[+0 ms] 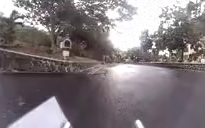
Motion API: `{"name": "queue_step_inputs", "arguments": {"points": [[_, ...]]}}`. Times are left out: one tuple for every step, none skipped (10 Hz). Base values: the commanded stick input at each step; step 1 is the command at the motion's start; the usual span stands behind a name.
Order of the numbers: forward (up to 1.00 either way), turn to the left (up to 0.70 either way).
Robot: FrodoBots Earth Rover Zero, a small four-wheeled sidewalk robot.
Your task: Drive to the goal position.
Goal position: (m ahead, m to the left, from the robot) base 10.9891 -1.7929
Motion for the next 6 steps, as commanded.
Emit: {"name": "queue_step_inputs", "arguments": {"points": [[1.00,0.00],[1.00,0.00],[1.00,0.00],[1.00,0.00],[1.00,0.00],[1.00,0.00]]}}
